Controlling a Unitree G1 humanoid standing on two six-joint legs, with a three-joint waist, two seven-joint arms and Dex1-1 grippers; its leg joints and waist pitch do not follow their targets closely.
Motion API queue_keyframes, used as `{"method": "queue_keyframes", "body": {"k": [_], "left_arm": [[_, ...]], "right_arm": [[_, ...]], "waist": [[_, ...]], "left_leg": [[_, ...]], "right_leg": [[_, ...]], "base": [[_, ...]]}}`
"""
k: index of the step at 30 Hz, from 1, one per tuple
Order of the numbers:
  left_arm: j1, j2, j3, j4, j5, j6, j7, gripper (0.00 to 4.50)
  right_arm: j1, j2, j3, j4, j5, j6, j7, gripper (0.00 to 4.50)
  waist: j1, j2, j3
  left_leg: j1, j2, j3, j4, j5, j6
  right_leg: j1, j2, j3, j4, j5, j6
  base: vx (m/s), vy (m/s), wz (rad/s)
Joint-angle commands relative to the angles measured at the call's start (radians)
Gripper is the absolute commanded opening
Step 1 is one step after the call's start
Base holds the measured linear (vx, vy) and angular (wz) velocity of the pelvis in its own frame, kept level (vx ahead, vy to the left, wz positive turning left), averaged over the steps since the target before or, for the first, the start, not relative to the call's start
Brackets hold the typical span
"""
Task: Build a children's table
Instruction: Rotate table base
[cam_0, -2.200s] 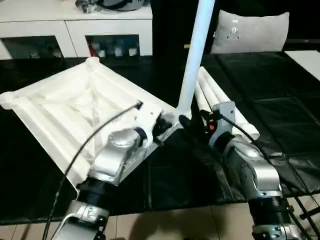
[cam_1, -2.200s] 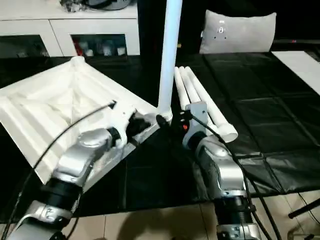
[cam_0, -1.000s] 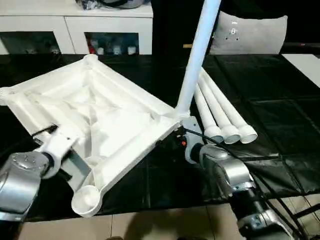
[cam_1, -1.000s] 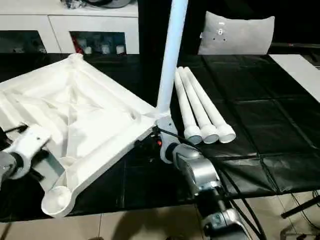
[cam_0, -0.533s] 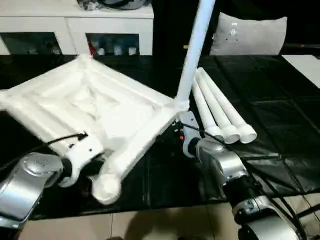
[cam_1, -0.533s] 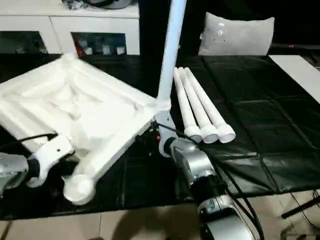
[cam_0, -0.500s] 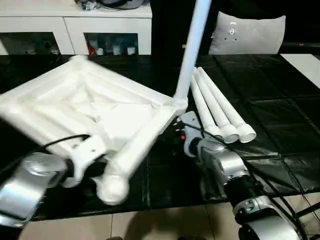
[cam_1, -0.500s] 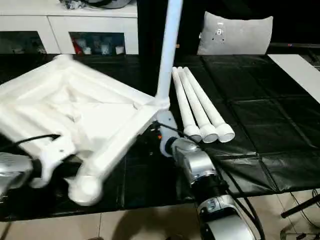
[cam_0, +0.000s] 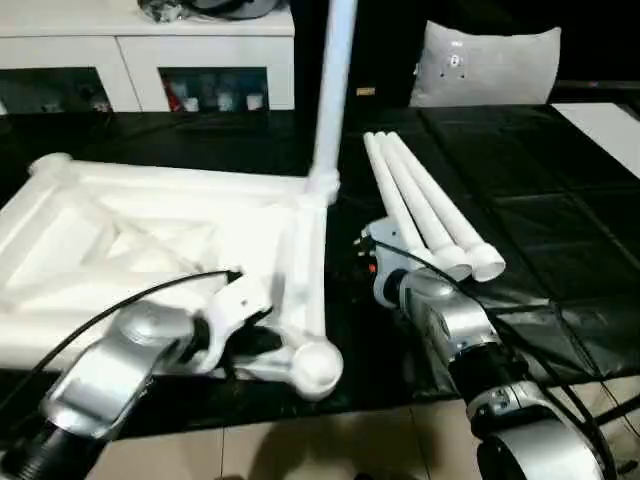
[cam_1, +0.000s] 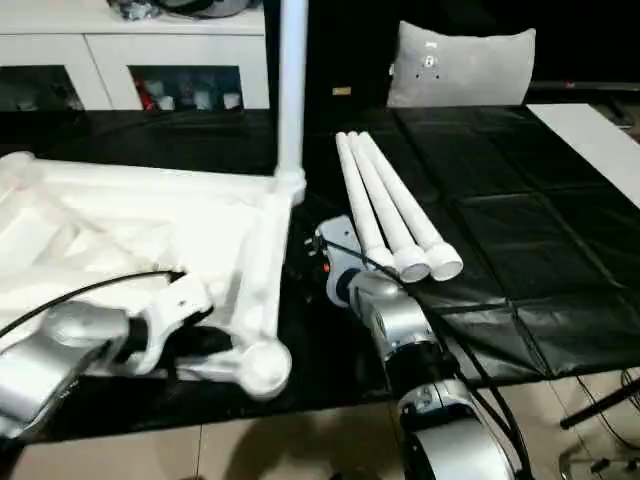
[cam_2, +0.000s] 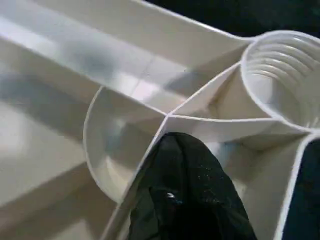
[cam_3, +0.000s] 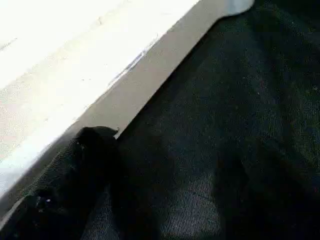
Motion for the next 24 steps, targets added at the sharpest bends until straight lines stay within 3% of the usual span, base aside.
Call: {"method": "queue_keyframes", "body": {"k": [1, 2, 3, 5, 6, 7, 11, 14, 16, 17, 18, 23, 24], "left_arm": [[-0.057, -0.077, 0.002, 0.104, 0.048, -0.067, 0.143, 0.05], [-0.057, -0.077, 0.002, 0.104, 0.048, -0.067, 0.143, 0.05], [-0.094, -0.108, 0.027, 0.192, 0.088, -0.107, 0.244, 0.05], [-0.107, -0.112, 0.037, 0.223, 0.102, -0.126, 0.276, 0.05], [-0.111, -0.112, 0.040, 0.233, 0.107, -0.134, 0.287, 0.05], [-0.114, -0.111, 0.042, 0.240, 0.111, -0.141, 0.294, 0.05], [-0.116, -0.108, 0.051, 0.253, 0.111, -0.160, 0.299, 0.05], [-0.102, -0.101, 0.060, 0.230, 0.098, -0.169, 0.273, 0.05], [-0.087, -0.099, 0.072, 0.196, 0.072, -0.172, 0.233, 0.33], [-0.084, -0.100, 0.073, 0.191, 0.061, -0.180, 0.220, 0.41], [-0.073, -0.095, 0.078, 0.163, 0.038, -0.183, 0.193, 0.41], [-0.054, -0.074, 0.075, 0.116, 0.003, -0.214, 0.156, 0.83], [-0.047, -0.059, 0.079, 0.073, -0.022, -0.213, 0.132, 1.00]], "right_arm": [[-0.023, 0.037, 0.020, 0.000, 0.009, -0.020, 0.020, 4.50], [-0.023, 0.037, 0.020, 0.000, 0.009, -0.020, 0.020, 4.50], [-0.028, 0.040, 0.014, -0.015, 0.008, -0.031, 0.005, 4.50], [-0.032, 0.038, 0.004, -0.028, 0.007, -0.035, -0.021, 4.50], [-0.035, 0.036, 0.000, -0.033, 0.005, -0.038, -0.034, 4.50], [-0.039, 0.034, -0.006, -0.037, 0.001, -0.040, -0.051, 4.50], [-0.066, 0.014, -0.043, -0.061, -0.032, -0.040, -0.169, 4.50], [-0.110, -0.013, -0.078, -0.076, -0.062, 0.018, -0.272, 4.50], [-0.149, -0.035, -0.104, -0.080, -0.074, 0.098, -0.323, 4.50], [-0.162, -0.043, -0.111, -0.078, -0.076, 0.127, -0.333, 4.50], [-0.185, -0.055, -0.136, -0.067, -0.046, 0.179, -0.315, 4.50], [-0.229, -0.090, -0.159, -0.010, -0.017, 0.236, -0.297, 4.50], [-0.271, -0.122, -0.184, 0.090, 0.001, 0.248, -0.314, 4.50]], "waist": [[0.007, 0.017, -0.065], [0.008, 0.016, -0.064], [0.010, 0.018, -0.065], [0.011, 0.017, -0.065], [0.010, 0.017, -0.065], [0.011, 0.017, -0.067], [0.013, 0.020, -0.069], [0.017, 0.021, -0.070], [0.020, 0.025, -0.069], [0.021, 0.021, -0.070], [0.022, 0.022, -0.070], [0.023, 0.021, -0.069], [0.023, 0.019, -0.070]], "left_leg": [[-0.006, 0.009, 0.005, -0.068, -0.131, 0.003], [-0.005, 0.008, 0.005, -0.068, -0.132, 0.006], [-0.005, 0.007, 0.005, -0.067, -0.140, 0.009], [-0.006, 0.006, 0.004, -0.068, -0.153, 0.012], [-0.014, 0.007, -0.001, -0.071, -0.151, 0.007], [-0.012, 0.007, 0.000, -0.069, -0.148, 0.007], [-0.005, 0.010, 0.001, -0.068, -0.120, 0.003], [-0.004, 0.008, 0.002, -0.068, -0.110, -0.007], [-0.002, 0.007, 0.002, -0.067, -0.109, -0.014], [-0.003, 0.006, 0.004, -0.066, -0.110, -0.012], [-0.004, 0.004, 0.004, -0.066, -0.111, -0.011], [-0.005, 0.007, 0.004, -0.067, -0.134, -0.009], [-0.004, 0.008, 0.004, -0.066, -0.133, -0.013]], "right_leg": [[0.065, -0.045, 0.053, -0.063, -0.145, -0.208], [0.066, -0.046, 0.053, -0.066, -0.156, -0.204], [0.065, -0.047, 0.052, -0.068, -0.181, -0.195], [0.065, -0.047, 0.052, -0.072, -0.214, -0.179], [0.072, -0.051, 0.049, -0.072, -0.238, -0.164], [0.069, -0.051, 0.050, -0.073, -0.242, -0.158], [0.059, -0.047, 0.051, -0.067, -0.187, -0.178], [0.061, -0.043, 0.050, -0.061, -0.162, -0.179], [0.061, -0.042, 0.051, -0.059, -0.154, -0.173], [0.061, -0.042, 0.051, -0.059, -0.141, -0.171], [0.061, -0.041, 0.051, -0.060, -0.139, -0.171], [0.062, -0.044, 0.050, -0.060, -0.153, -0.185], [0.061, -0.045, 0.050, -0.058, -0.157, -0.186]], "base": [[0.000, 0.000, 0.00], [0.000, 0.000, 0.00], [0.000, 0.000, 0.00], [0.000, 0.000, 0.00], [0.000, 0.000, 0.00], [0.000, 0.000, 0.00], [0.000, 0.000, 0.00], [0.000, 0.000, 0.00], [0.000, 0.000, 0.00], [0.000, 0.000, 0.00], [0.000, 0.000, 0.00], [0.000, 0.000, 0.00], [0.000, 0.000, 0.00]]}}
